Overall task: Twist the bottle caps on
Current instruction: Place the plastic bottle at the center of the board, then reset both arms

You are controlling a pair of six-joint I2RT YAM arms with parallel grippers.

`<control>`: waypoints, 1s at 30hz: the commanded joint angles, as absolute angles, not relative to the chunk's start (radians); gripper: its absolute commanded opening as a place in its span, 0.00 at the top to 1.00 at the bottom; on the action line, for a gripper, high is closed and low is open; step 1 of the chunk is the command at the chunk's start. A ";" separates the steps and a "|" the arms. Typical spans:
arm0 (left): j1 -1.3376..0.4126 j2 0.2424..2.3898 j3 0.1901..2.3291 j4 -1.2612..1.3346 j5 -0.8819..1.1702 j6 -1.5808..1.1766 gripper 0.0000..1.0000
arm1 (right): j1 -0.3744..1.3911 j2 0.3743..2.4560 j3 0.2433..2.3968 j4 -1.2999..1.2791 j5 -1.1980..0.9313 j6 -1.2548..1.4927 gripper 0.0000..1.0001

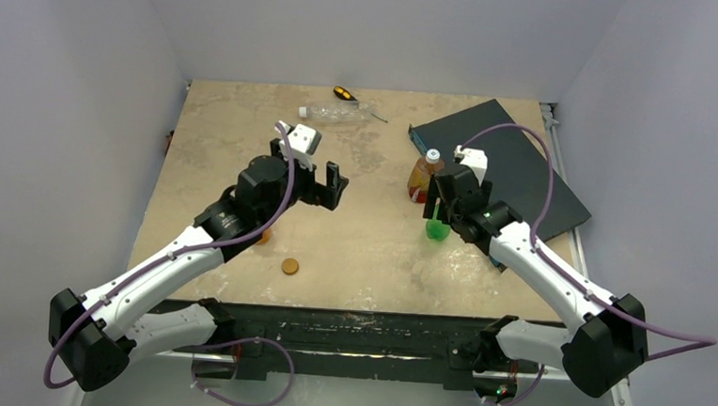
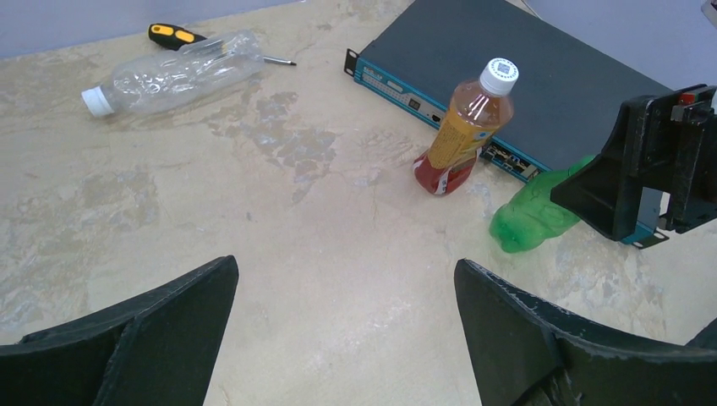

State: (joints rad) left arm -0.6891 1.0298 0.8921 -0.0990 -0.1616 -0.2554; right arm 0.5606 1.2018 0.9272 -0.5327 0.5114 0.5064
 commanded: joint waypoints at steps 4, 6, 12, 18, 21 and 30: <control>-0.685 0.987 0.935 -0.116 -0.225 -0.286 0.00 | 0.557 1.158 1.007 -0.588 0.536 0.522 0.06; -0.684 0.979 0.938 -0.137 -0.255 -0.292 0.00 | 0.557 1.148 1.032 -0.608 0.532 0.520 0.02; -0.684 0.953 0.966 -0.246 -0.403 -0.339 0.00 | 0.556 1.118 1.109 -0.666 0.511 0.519 0.01; -0.684 0.894 1.008 -0.495 -0.740 -0.496 0.00 | 0.557 1.070 1.219 -0.757 0.522 0.510 0.01; -0.684 0.877 1.017 -0.655 -0.861 -0.608 0.00 | 0.557 1.052 1.265 -0.760 0.478 0.490 0.01; -0.684 0.775 0.905 -0.927 -0.939 -0.910 0.00 | 0.606 1.052 1.321 -0.735 0.381 0.476 0.01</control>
State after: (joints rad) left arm -0.6876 0.8135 0.9573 -0.7795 -0.8749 -0.7441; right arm 0.5770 1.0462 1.2797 -0.7444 0.4267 0.4961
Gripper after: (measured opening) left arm 0.996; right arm 0.987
